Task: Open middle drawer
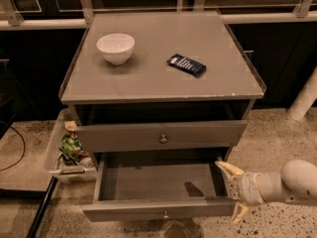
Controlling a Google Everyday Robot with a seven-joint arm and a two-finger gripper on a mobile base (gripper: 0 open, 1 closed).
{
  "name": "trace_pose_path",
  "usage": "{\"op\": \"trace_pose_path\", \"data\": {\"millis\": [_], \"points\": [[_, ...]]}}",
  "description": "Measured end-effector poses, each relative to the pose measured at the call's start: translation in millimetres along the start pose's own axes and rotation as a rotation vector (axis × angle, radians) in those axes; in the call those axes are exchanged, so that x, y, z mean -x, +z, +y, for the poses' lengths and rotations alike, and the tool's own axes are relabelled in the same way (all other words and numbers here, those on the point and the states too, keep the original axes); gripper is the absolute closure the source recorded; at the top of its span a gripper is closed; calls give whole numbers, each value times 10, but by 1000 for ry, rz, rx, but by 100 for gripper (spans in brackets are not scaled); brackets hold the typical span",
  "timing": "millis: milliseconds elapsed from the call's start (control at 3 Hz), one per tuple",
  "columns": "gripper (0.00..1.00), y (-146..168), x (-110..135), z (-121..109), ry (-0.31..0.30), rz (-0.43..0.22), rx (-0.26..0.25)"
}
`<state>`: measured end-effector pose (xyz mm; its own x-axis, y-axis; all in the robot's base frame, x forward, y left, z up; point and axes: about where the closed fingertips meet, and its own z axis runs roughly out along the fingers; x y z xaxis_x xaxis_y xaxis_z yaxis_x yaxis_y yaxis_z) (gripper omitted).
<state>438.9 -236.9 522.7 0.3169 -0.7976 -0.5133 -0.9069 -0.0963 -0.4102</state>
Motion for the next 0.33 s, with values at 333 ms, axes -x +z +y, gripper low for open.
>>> {"op": "trace_pose_path", "data": {"millis": [333], "points": [[0,-56,16,-33,-7,7,-5]]}}
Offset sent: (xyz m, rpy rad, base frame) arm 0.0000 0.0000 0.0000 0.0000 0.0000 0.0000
